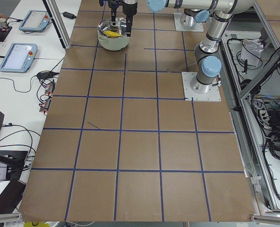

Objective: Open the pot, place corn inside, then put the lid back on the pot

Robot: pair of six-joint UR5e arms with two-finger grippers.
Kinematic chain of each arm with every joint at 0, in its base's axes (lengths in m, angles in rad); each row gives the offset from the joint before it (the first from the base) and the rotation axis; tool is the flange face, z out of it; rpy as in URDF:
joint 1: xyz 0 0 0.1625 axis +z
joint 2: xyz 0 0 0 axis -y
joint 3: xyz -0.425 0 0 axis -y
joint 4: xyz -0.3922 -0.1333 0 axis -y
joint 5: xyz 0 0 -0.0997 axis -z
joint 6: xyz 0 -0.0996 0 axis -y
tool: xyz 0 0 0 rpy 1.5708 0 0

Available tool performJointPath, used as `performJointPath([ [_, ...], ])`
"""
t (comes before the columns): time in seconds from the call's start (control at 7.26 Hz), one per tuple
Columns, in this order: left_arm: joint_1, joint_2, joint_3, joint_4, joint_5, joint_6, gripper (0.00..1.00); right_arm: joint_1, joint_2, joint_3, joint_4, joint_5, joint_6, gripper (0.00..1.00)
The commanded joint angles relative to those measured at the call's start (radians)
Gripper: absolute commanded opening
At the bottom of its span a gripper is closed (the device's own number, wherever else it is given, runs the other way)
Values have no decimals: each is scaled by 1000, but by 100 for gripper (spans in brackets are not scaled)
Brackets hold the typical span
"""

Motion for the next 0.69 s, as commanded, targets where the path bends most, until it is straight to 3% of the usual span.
performJointPath([
  [0.0, 3, -2, 31, -59, 6, -38, 100, 0, 2, 0, -3, 0, -2, 39],
  [0.28, 8, -54, 103, -110, 4, -32, 100, 0, 2, 0, -5, 0, -2, 39],
  [0.55, 6, -51, 94, -118, 9, -9, 100, 0, 2, -1, -6, 0, -2, 40],
])
